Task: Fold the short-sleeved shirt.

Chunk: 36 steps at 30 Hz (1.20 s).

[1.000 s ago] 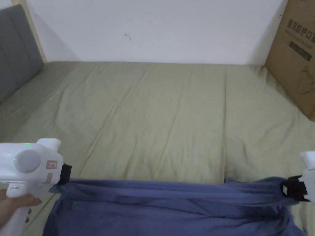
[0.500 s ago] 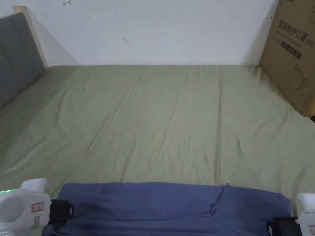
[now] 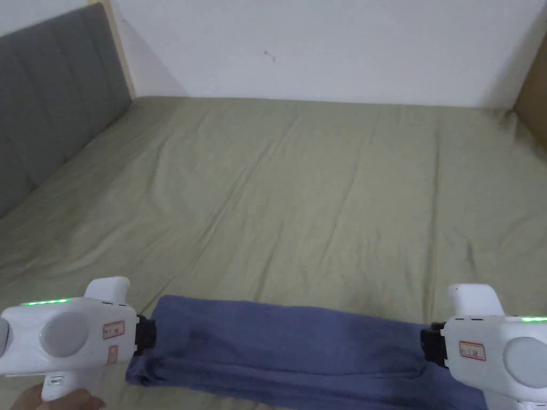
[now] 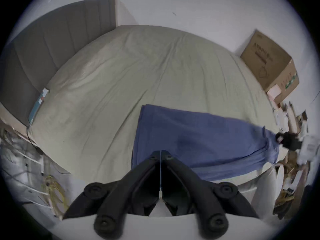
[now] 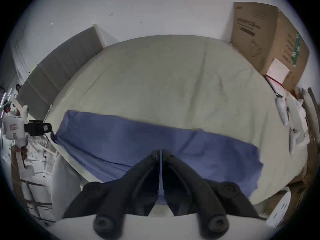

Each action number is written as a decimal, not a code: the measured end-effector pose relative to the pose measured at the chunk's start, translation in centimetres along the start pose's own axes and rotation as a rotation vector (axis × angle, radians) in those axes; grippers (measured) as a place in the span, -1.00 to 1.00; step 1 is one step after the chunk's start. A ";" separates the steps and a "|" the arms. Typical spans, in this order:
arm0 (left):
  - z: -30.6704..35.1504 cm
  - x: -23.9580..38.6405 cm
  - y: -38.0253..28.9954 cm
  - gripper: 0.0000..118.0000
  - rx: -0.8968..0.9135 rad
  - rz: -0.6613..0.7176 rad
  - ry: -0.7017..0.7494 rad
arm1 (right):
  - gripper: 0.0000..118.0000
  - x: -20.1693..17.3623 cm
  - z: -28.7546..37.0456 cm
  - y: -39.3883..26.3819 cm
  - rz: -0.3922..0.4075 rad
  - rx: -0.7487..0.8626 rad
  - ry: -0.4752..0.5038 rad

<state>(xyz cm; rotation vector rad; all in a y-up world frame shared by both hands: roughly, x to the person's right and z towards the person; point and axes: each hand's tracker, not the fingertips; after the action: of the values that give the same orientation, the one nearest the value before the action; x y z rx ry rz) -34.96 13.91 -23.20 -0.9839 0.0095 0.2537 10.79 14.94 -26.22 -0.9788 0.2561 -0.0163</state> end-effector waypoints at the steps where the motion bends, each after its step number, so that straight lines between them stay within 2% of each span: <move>1: 0.2 -1.3 0.0 -0.33 0.018 0.039 -0.035 | -0.95 -0.5 -0.7 0.2 0.023 -0.007 -0.001; 2: 0.4 -2.4 -0.1 -0.01 0.018 0.087 -0.066 | -0.95 -0.9 -1.2 0.4 0.051 -0.020 0.006; 3: 0.3 -3.6 -0.1 -0.01 0.007 0.136 -0.064 | -0.95 -1.5 -1.5 0.5 0.071 -0.033 0.018; 4: 0.5 -4.3 -0.3 0.14 0.006 0.184 -0.079 | -0.95 -1.9 -1.9 0.7 0.082 -0.043 0.030; 6: -0.2 -5.9 -0.8 0.67 0.027 0.234 -0.111 | -0.95 -2.6 -2.6 0.8 0.095 -0.058 0.045; 7: -0.5 -6.5 -1.1 0.73 0.025 0.272 -0.118 | -0.95 -2.9 -2.9 1.0 0.102 -0.065 0.045; 11: -2.9 -7.0 -1.9 0.71 -0.028 0.392 -0.234 | -0.95 -4.4 -3.6 0.9 0.124 -0.099 0.042; 14: -5.9 -7.4 -2.2 0.70 -0.091 0.432 -0.354 | -0.95 -4.9 -4.2 0.8 0.127 -0.125 0.041; 15: -6.9 -7.3 -2.5 0.62 -0.122 0.468 -0.399 | -0.94 -5.0 -4.5 0.8 0.128 -0.135 0.037; 16: -7.4 -7.1 -2.9 0.11 -0.107 0.510 -0.360 | -0.94 -5.0 -4.6 0.7 0.129 -0.143 0.035; 17: -7.5 -7.1 -2.9 -0.66 -0.080 0.526 -0.263 | -0.95 -4.9 -4.8 0.7 0.127 -0.149 0.034; 18: -7.9 -7.3 -3.0 -0.89 -0.073 0.496 -0.169 | -0.95 -4.7 -4.9 0.7 0.123 -0.155 0.033; 19: -8.6 -8.0 -3.5 -0.89 -0.081 0.548 -0.311 | -0.95 -4.6 -5.0 0.7 0.121 -0.159 0.036; 20: -8.6 -8.4 -3.7 -0.89 -0.098 0.613 -0.368 | -0.95 -4.5 -5.0 0.7 0.121 -0.163 0.038; 23: -7.6 -8.3 -3.3 -0.89 -0.076 0.591 -0.349 | -0.95 -4.3 -4.8 0.7 0.132 -0.168 0.029; 27: -5.9 -6.5 -1.8 -0.89 -0.066 0.475 -0.263 | -0.94 -3.2 -4.3 0.7 0.117 -0.158 0.027; 30: -3.7 -3.5 0.2 -0.89 -0.025 0.371 -0.263 | -0.94 -2.1 -3.6 0.5 0.087 -0.144 0.029; 34: -0.6 3.7 3.4 -0.89 0.057 0.167 -0.234 | -0.95 -0.1 -2.4 0.0 0.044 -0.122 0.023; 36: 0.4 8.4 4.4 -0.89 0.080 0.046 -0.280 | -0.95 1.5 -1.6 -0.5 0.001 -0.105 0.017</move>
<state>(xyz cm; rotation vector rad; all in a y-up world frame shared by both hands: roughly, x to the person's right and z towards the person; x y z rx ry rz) -27.85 18.29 -27.64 -0.8624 -0.2115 0.4287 11.95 13.17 -26.95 -1.0829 0.2752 -0.0101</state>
